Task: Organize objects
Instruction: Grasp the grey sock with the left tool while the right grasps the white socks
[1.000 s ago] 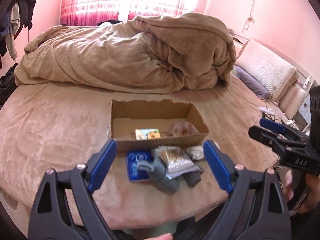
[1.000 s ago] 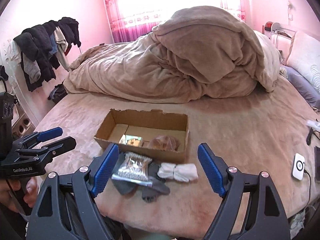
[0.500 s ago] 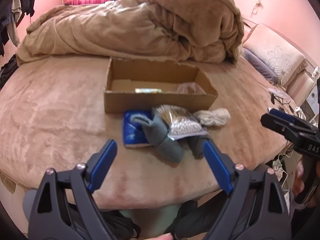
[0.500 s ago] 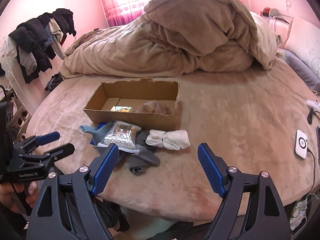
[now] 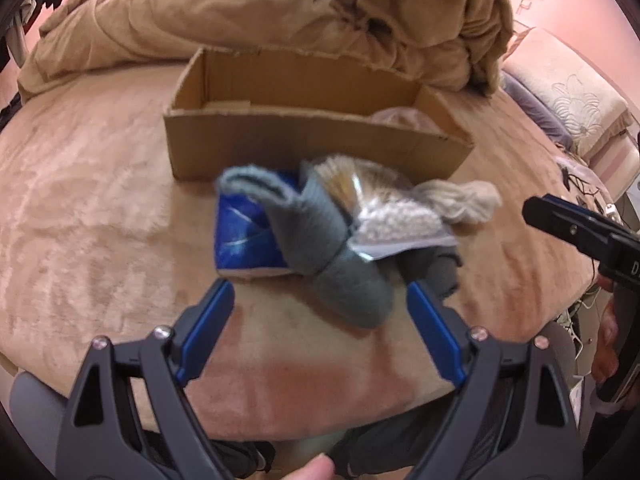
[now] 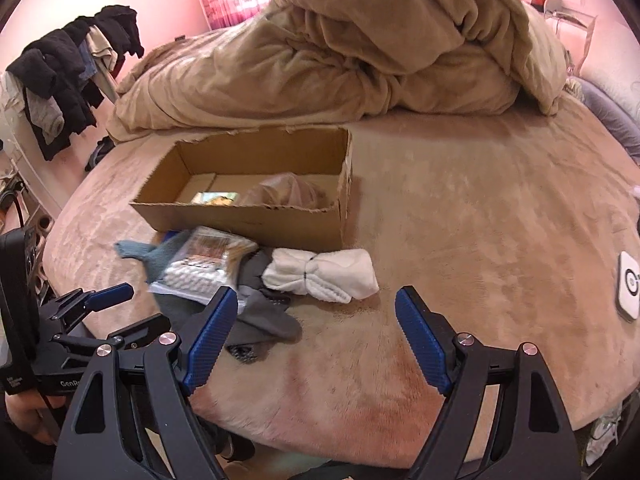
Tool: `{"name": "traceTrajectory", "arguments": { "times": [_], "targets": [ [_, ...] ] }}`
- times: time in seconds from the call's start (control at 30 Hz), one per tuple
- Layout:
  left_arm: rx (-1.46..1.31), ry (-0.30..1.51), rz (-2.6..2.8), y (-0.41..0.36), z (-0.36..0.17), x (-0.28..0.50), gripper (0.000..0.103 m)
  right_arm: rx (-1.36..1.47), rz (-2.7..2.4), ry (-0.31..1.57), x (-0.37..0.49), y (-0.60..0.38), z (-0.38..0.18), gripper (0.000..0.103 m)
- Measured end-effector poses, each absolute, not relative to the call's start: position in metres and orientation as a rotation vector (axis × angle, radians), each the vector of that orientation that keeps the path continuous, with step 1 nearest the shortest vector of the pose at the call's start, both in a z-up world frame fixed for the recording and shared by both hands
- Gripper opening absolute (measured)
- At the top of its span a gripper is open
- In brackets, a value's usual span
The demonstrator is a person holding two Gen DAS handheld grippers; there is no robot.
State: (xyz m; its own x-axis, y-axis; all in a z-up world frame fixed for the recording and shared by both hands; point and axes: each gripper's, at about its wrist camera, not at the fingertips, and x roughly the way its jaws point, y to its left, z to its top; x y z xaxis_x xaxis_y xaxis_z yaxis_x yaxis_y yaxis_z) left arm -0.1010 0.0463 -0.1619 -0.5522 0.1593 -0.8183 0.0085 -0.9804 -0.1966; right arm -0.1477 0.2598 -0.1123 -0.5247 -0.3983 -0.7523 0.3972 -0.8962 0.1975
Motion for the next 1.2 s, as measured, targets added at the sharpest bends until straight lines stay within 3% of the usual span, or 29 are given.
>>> {"name": "traceTrajectory", "arguments": {
  "times": [0.33, 0.57, 0.63, 0.77, 0.87, 0.9, 1.03, 1.2],
  "targets": [
    [-1.452, -0.263, 2.695, 0.044, -0.178, -0.114, 0.085, 1.256, -2.362, -0.008, -0.180, 0.247, -0.149, 0.084],
    [-1.456, -0.234, 2.676, 0.044, -0.186, -0.118, 0.063, 1.282, -2.361, -0.026, -0.198, 0.240, -0.164, 0.082],
    [-1.448, -0.226, 2.665, 0.046, -0.186, -0.116, 0.056, 1.273, -2.347, -0.044, -0.198, 0.239, -0.165, 0.068],
    [-1.421, -0.211, 2.648, 0.051, -0.181, -0.110, 0.040, 1.257, -2.354, -0.034, -0.196, 0.238, -0.161, 0.052],
    [-1.396, -0.193, 2.663, 0.053, -0.173, -0.106, 0.037, 1.243, -2.370, -0.043, -0.193, 0.244, -0.156, 0.039],
    [-1.391, -0.197, 2.667, 0.053, -0.171, -0.105, 0.036, 1.240, -2.376, -0.041, -0.193, 0.245, -0.155, 0.030],
    [-1.365, -0.201, 2.683, 0.048, -0.163, -0.098, 0.033, 1.224, -2.408, -0.029, -0.185, 0.252, -0.148, 0.019],
    [-1.331, -0.197, 2.709, 0.046, -0.151, -0.095, 0.032, 1.201, -2.425, -0.018, -0.175, 0.253, -0.139, 0.017]
  ]
}}
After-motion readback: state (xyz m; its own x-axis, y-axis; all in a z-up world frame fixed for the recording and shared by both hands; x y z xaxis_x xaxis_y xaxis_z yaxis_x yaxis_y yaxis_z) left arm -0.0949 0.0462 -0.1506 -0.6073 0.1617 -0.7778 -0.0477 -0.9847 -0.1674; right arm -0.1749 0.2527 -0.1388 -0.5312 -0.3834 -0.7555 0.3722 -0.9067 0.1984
